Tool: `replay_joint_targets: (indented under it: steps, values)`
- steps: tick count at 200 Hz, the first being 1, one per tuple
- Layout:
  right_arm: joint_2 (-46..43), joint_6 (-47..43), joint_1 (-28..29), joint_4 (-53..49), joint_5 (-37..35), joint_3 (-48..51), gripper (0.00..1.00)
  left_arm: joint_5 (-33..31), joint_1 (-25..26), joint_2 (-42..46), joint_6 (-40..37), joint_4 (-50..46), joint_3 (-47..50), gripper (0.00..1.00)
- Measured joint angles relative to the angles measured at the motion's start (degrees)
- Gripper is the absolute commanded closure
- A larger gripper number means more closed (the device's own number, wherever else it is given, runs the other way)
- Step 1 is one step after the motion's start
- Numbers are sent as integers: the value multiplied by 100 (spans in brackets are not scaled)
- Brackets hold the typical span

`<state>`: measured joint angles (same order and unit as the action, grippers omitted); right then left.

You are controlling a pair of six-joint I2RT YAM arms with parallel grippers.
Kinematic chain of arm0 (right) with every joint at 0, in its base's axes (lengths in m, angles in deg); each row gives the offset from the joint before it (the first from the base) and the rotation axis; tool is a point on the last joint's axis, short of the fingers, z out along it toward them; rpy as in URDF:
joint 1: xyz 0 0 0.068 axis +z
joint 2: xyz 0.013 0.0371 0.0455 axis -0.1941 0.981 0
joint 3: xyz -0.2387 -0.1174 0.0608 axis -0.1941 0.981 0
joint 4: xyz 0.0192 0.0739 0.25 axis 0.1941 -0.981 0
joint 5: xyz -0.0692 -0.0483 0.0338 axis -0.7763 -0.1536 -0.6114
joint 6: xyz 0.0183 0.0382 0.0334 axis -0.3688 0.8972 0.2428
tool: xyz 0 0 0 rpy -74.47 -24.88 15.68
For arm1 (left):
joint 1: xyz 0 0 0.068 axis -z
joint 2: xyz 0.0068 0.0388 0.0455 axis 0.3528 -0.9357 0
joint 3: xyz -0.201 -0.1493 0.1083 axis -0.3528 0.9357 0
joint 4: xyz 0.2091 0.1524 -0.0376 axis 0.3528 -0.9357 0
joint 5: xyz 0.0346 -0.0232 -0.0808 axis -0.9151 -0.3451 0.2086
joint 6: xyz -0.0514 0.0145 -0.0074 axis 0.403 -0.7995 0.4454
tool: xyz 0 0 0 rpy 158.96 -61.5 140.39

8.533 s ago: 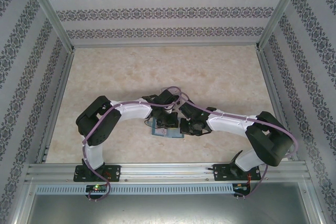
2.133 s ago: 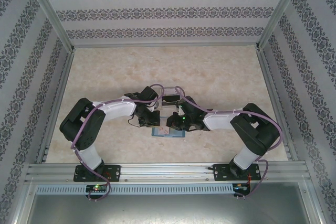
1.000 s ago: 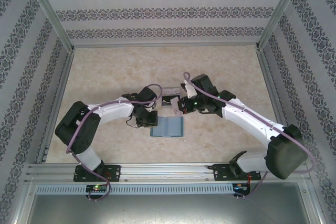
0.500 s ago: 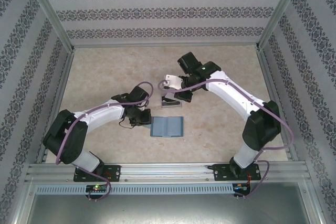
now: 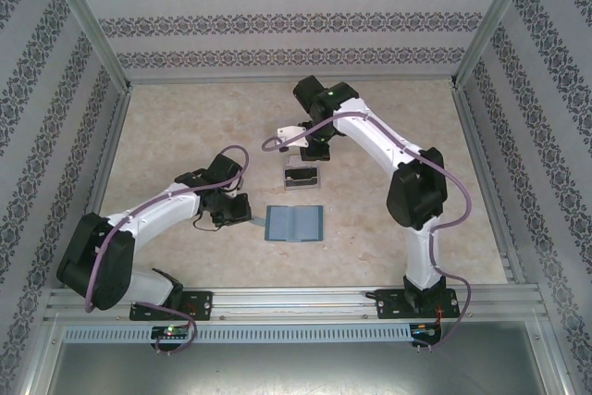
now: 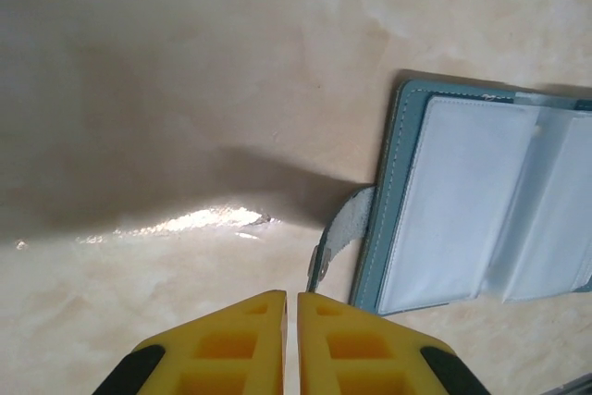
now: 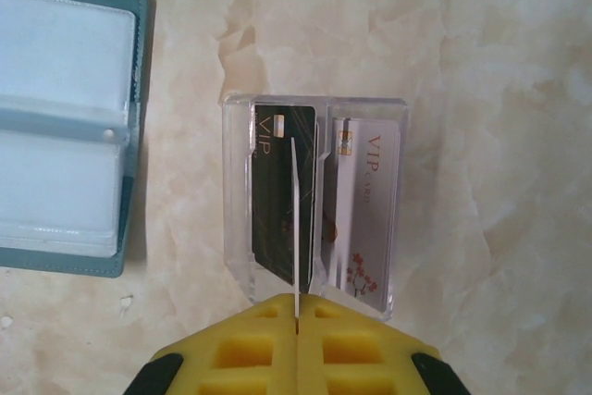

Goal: Take the credit cards out of the card holder

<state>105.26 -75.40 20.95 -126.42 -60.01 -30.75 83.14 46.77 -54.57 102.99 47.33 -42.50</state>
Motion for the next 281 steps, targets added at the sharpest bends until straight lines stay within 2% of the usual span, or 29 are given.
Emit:
replay_joint_targets:
  steps: [91,164,175,193,215,249,265,281]
  values:
    - [1045,-138,-15,-549,-74,-1189,100,-81,-111,354,2,-195,170,88]
    - [1425,-114,-15,-680,-74,-1390,99,-83,-149,393,2,-227,186,88]
    - [1471,-103,-17,-682,-74,-1392,94,-83,-149,396,0,-236,186,88]
    - [1523,-79,-17,-706,-74,-1399,79,-83,-149,396,2,-238,199,87]
    - [1526,28,-15,-789,-76,-1499,70,-83,-149,398,0,-249,227,87]
    - [1458,109,-20,-726,-107,-1582,64,-105,-149,417,-2,-289,227,83]
    - [1261,232,-46,-553,-125,-1456,60,-168,-149,417,-44,-308,223,75]
    - [831,380,-103,-212,-133,-1029,53,-299,-153,415,-114,-334,168,59]
